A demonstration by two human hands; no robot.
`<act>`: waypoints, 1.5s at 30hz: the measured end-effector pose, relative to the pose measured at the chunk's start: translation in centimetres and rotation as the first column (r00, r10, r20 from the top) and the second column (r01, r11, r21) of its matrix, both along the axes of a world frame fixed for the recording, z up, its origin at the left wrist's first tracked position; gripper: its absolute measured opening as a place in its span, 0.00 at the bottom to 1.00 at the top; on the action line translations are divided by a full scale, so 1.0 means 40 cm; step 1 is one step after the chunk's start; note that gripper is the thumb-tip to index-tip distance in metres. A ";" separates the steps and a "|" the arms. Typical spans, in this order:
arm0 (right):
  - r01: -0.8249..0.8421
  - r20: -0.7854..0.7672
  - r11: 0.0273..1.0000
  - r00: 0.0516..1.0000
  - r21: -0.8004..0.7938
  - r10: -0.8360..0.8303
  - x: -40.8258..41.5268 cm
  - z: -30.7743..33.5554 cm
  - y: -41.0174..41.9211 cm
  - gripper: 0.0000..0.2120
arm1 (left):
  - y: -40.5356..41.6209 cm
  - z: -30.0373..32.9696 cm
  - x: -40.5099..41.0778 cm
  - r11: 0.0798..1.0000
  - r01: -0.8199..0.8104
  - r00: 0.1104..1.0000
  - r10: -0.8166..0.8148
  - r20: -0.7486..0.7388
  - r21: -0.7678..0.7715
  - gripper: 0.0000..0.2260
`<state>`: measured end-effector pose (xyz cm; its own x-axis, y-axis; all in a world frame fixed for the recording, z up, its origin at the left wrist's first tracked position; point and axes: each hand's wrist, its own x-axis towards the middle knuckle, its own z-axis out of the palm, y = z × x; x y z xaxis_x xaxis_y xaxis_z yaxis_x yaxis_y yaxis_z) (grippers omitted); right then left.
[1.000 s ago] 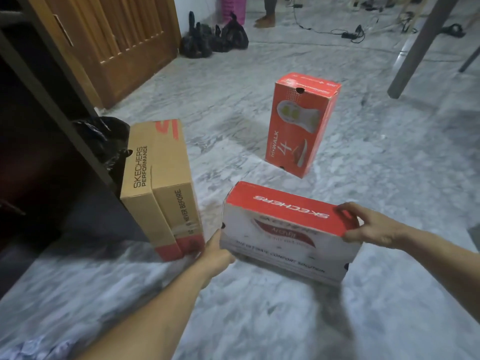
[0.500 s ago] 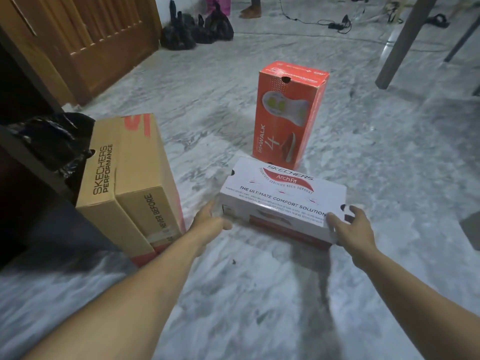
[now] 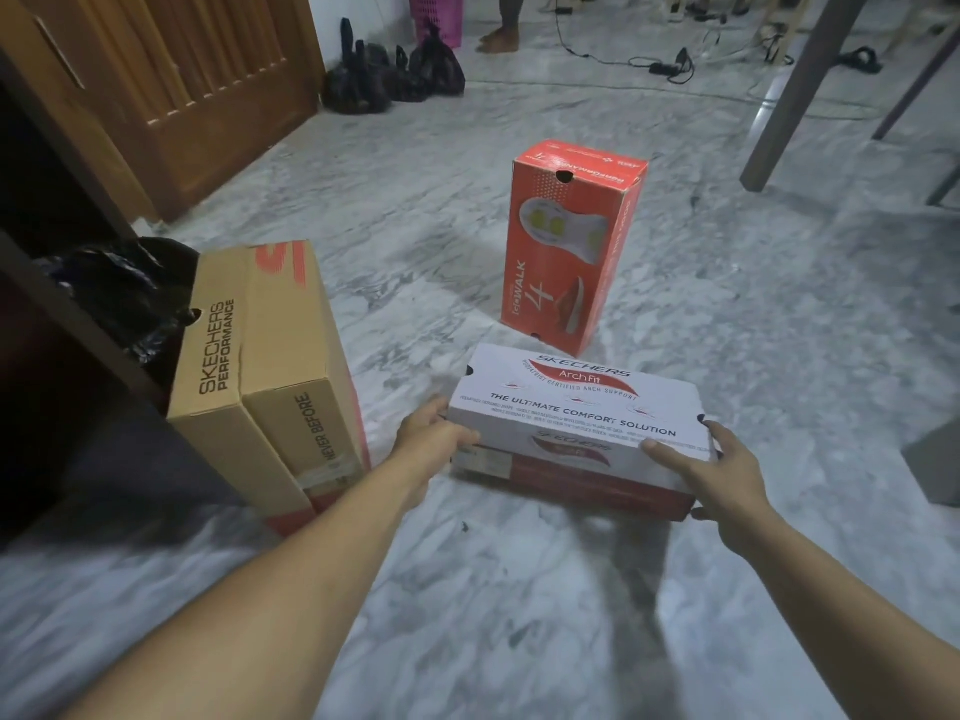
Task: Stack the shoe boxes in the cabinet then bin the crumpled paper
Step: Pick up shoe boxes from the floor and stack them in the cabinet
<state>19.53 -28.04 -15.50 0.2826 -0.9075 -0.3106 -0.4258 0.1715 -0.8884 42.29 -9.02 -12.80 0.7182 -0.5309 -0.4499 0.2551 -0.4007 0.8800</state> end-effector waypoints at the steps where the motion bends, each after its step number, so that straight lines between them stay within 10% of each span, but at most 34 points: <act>1: -0.010 0.005 1.000 1.000 -0.014 0.010 -0.009 0.016 -0.001 0.42 | 0.007 0.011 -0.012 1.000 -0.026 1.000 0.026 -0.002 -0.012 0.21; 10: -0.156 0.079 0.974 0.982 -0.162 0.170 -0.064 0.283 0.045 0.18 | 0.078 0.181 -0.075 0.985 -0.051 0.970 0.088 0.226 -0.166 0.23; 14: -0.147 0.144 0.951 0.971 -0.273 0.192 -0.079 0.423 0.089 0.34 | 0.143 0.312 -0.115 0.987 -0.042 0.955 0.086 0.285 -0.157 0.34; 21: -0.148 0.196 0.898 0.949 -0.413 0.246 -0.084 0.653 0.231 0.56 | 0.305 0.527 -0.171 0.940 -0.058 0.897 0.197 0.395 -0.337 0.18; 45: -0.622 0.389 0.580 0.431 -0.526 0.815 0.284 1.079 0.966 0.43 | 1.246 1.082 -0.242 0.692 -0.603 0.453 0.707 0.544 -0.397 0.26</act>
